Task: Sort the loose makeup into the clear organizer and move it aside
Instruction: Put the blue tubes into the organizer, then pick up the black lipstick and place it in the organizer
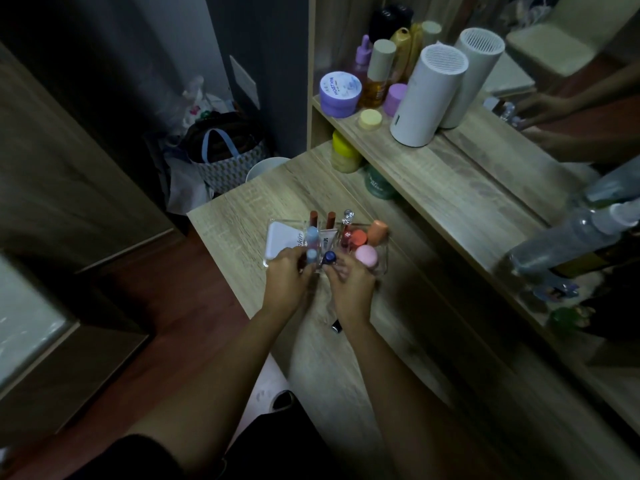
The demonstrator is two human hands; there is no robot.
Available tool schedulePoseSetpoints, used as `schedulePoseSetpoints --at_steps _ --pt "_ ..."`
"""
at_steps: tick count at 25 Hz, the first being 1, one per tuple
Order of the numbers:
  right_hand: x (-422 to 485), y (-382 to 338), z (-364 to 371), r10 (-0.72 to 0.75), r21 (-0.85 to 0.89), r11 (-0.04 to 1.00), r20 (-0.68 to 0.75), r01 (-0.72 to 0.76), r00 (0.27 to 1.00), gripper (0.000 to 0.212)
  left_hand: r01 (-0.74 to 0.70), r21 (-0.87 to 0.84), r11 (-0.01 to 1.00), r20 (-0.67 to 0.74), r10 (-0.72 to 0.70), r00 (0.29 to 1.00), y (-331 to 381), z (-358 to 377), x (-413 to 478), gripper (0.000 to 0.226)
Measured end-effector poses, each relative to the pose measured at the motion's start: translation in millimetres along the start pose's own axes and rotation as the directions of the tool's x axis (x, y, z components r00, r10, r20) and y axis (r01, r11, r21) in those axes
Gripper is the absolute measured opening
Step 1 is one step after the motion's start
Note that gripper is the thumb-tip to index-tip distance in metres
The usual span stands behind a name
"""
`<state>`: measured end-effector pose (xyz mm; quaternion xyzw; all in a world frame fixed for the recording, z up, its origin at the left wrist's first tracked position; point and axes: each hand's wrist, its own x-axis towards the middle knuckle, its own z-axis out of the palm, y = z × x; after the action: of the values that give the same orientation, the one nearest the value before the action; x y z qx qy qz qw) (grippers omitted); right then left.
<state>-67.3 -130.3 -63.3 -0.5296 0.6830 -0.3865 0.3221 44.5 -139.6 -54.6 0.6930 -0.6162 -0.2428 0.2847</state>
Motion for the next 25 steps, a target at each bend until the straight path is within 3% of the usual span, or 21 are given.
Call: schedulePoseSetpoints --at_steps 9,13,15,17,19,21,23,25 --pt "4 6 -17 0.046 0.007 0.999 0.084 -0.047 0.995 0.039 0.015 -0.042 0.999 -0.001 -0.015 1.000 -2 -3 -7 0.021" --pt "-3 27 -51 -0.105 -0.102 0.987 0.149 0.121 0.983 0.027 -0.006 -0.103 0.995 -0.044 0.001 0.999 -7 -7 -31 0.020" --pt "-8 33 -65 -0.203 -0.159 0.955 0.274 0.252 0.940 0.039 -0.068 -0.098 0.993 0.007 0.069 0.998 -12 -6 -43 0.013" --pt "-13 36 -71 -0.282 -0.179 0.899 0.460 0.399 0.842 0.048 -0.139 -0.062 0.988 0.107 0.145 0.984 -18 -4 -51 0.015" --pt "-15 35 -71 -0.273 -0.238 0.821 0.635 0.519 0.723 0.046 -0.246 0.022 0.969 0.194 0.237 0.952 -23 1 -56 0.021" --pt "-13 37 -68 -0.192 -0.329 0.754 0.717 0.568 0.670 0.037 -0.360 0.089 0.929 0.251 0.329 0.910 -29 5 -59 0.029" --pt "-11 40 -66 -0.148 -0.370 0.763 0.699 0.530 0.700 0.027 -0.426 0.129 0.896 0.281 0.379 0.882 -33 10 -59 0.036" --pt "-14 42 -67 -0.163 -0.348 0.835 0.585 0.427 0.795 0.024 -0.475 0.172 0.863 0.294 0.415 0.861 -37 14 -58 0.040"
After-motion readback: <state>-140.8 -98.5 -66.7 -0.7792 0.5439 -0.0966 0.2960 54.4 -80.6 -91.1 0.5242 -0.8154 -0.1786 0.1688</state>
